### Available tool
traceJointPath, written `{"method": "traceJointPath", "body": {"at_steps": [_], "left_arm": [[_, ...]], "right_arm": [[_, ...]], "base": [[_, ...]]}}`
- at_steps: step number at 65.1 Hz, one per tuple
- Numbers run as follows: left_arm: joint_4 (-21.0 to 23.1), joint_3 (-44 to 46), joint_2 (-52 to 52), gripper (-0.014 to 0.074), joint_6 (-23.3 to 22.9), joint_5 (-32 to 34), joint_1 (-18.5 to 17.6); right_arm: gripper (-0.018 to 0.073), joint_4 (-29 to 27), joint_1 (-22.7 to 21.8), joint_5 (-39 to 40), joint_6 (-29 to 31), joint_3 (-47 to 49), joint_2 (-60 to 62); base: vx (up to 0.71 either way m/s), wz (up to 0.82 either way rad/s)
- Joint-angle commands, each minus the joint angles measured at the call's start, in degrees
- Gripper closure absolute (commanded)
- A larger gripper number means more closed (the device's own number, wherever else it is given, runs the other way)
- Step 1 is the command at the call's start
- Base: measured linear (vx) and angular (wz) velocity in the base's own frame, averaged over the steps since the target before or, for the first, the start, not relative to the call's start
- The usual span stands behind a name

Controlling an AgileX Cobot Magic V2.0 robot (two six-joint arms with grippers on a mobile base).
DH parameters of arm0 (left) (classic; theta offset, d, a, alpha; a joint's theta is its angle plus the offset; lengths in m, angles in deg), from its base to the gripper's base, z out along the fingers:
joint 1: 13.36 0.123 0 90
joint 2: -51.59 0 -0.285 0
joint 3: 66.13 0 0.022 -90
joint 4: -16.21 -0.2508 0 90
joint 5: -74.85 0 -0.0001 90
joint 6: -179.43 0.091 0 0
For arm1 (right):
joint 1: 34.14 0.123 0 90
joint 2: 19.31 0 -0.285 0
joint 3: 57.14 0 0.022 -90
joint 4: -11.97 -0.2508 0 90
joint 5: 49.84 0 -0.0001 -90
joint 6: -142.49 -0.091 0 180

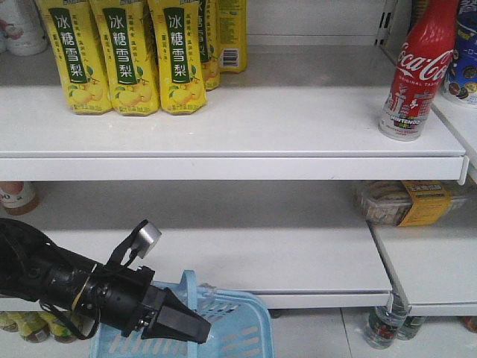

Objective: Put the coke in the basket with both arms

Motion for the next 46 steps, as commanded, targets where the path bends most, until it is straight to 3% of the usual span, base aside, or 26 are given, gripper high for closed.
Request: {"method": "traceJointPath", "body": {"at_steps": [1, 46], "left_arm": [[4.32, 0.94, 2.63, 0.0602, 0.55, 11.50, -0.19], [4.32, 0.94, 2.63, 0.0602, 0.55, 11.50, -0.19]], "right_arm": [[0.0568, 0.37, 0.09, 4.31, 0.26, -0.63, 1.04], [0.0568, 0.37, 0.09, 4.31, 0.26, -0.63, 1.04]], "base": [[0.00, 0.00], [0.00, 0.00]]}}
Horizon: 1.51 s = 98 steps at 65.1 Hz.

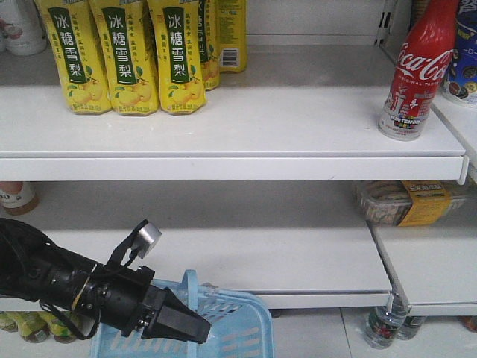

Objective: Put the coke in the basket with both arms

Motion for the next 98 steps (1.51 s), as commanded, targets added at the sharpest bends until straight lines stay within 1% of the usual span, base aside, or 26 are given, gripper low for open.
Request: {"method": "traceJointPath", "body": {"at_steps": [1, 21, 25, 29, 34, 41, 46, 59, 66, 76, 90, 98], "left_arm": [[4.32, 0.94, 2.63, 0.0602, 0.55, 11.55, -0.19], [4.32, 0.94, 2.63, 0.0602, 0.55, 11.55, -0.19], [4.32, 0.94, 2.63, 0.0602, 0.55, 11.55, -0.19], [4.32, 0.94, 2.63, 0.0602, 0.55, 11.55, -0.19], [4.32, 0.94, 2.63, 0.0602, 0.55, 11.55, -0.19], [4.32, 0.94, 2.63, 0.0602, 0.55, 11.55, -0.19], [4.32, 0.94, 2.63, 0.0602, 0.55, 11.55, -0.19], [4.32, 0.94, 2.63, 0.0602, 0.55, 11.55, -0.19], [4.32, 0.94, 2.63, 0.0602, 0.55, 11.55, -0.19], [4.32, 0.94, 2.63, 0.0602, 0.55, 11.55, -0.19], [4.32, 0.94, 2.63, 0.0602, 0.55, 11.55, -0.19], [4.32, 0.94, 2.63, 0.0602, 0.55, 11.55, -0.19]], "right_arm": [[0.0568, 0.37, 0.09, 4.31, 0.26, -0.63, 1.04], [0.0568, 0.37, 0.09, 4.43, 0.25, -0.58, 1.04], [0.0568, 0.03, 0.09, 6.21, -0.12, -0.50, 1.04], [0.0568, -2.46, 0.09, 9.41, -1.46, -0.50, 1.04], [0.0568, -3.77, 0.09, 11.31, -1.67, 0.09, 0.99], [0.0568, -3.72, 0.09, 10.55, 0.09, 4.16, -1.04], [0.0568, -3.72, 0.09, 8.49, 1.21, 8.52, -4.57], [0.0568, -3.82, 0.09, 3.17, 1.15, 20.49, -16.56], [0.0568, -4.02, 0.09, 2.60, 1.11, 24.89, -22.38], [0.0568, -4.58, 0.09, 5.32, -0.03, 26.15, -26.58], [0.0564, -4.58, 0.09, 4.83, 0.28, 26.15, -27.53], [0.0540, -4.20, 0.09, 5.35, 0.32, 26.15, -27.53]], "base": [[0.00, 0.00], [0.00, 0.00], [0.00, 0.00], [0.00, 0.00], [0.00, 0.00], [0.00, 0.00], [0.00, 0.00], [0.00, 0.00], [0.00, 0.00], [0.00, 0.00], [0.00, 0.00], [0.00, 0.00]]}}
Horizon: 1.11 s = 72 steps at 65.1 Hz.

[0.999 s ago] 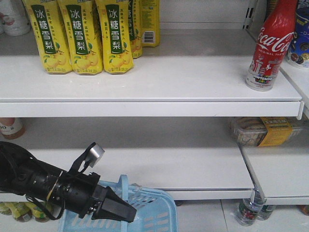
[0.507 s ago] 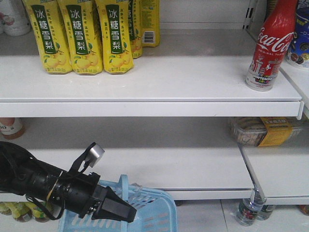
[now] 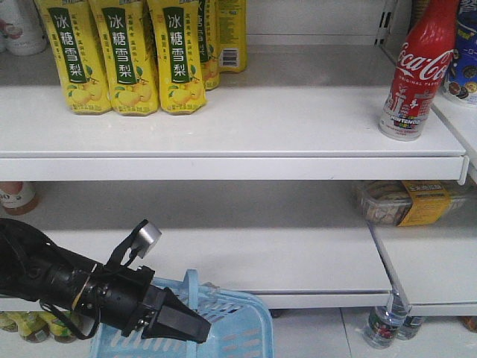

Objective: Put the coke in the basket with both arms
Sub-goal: 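Reach the open right gripper toward the red Coca-Cola bottle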

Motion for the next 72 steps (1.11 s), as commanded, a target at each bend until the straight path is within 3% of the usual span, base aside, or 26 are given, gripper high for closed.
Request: {"method": "traceJointPath", "body": {"at_steps": [1, 18, 43, 59, 72], "left_arm": [[4.32, 0.94, 2.63, 0.0602, 0.55, 11.66, -0.19], [4.32, 0.94, 2.63, 0.0602, 0.55, 11.66, -0.19], [4.32, 0.94, 2.63, 0.0602, 0.55, 11.66, -0.19], [4.32, 0.94, 2.63, 0.0602, 0.55, 11.66, -0.19], [4.32, 0.94, 2.63, 0.0602, 0.55, 11.66, -0.19]], "right_arm": [[0.0535, 0.38, 0.09, 4.89, 0.36, 1.96, -0.54], [0.0372, 0.38, 0.09, 4.94, 0.36, 1.96, -0.54], [-0.0006, 0.38, 0.09, 4.89, 0.36, 1.96, -0.54], [-0.0022, 0.00, 0.61, 5.24, 0.30, 2.99, -0.71], [-0.0022, 0.31, 7.17, 6.78, 0.32, 10.14, -3.96]], "base": [[0.00, 0.00], [0.00, 0.00], [0.00, 0.00], [0.00, 0.00], [0.00, 0.00]]}}
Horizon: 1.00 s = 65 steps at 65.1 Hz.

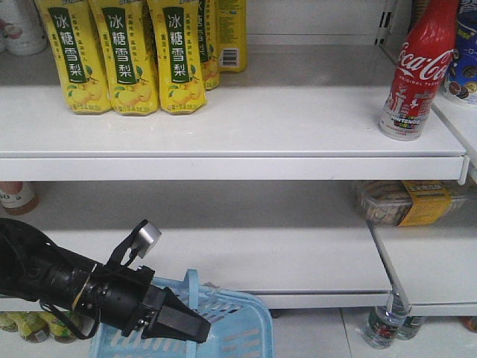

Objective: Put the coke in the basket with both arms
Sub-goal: 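Reach the open right gripper toward the red Coca-Cola bottle, then close the right gripper on the bottle's cap and lift it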

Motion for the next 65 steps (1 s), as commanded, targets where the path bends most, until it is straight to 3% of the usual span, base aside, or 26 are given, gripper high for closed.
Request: {"method": "traceJointPath", "body": {"at_steps": [1, 7, 35, 65], "left_arm": [[4.32, 0.94, 2.63, 0.0602, 0.55, 11.71, -0.19], [4.32, 0.94, 2.63, 0.0602, 0.55, 11.71, -0.19], [4.32, 0.94, 2.63, 0.0602, 0.55, 11.71, -0.19], [4.32, 0.94, 2.63, 0.0602, 0.55, 11.71, -0.19]], "right_arm": [[-0.0022, 0.40, 3.35, 6.48, 0.32, 5.35, -2.92], [-0.0022, 0.40, 4.98, 8.00, 0.39, 9.08, -7.06], [-0.0022, 2.33, 4.84, 5.36, 0.70, 29.59, -28.23], [-0.0017, 2.39, 4.84, 0.83, 0.64, 42.55, -42.10]], "base": [[0.00, 0.00], [0.00, 0.00], [0.00, 0.00], [0.00, 0.00]]}}
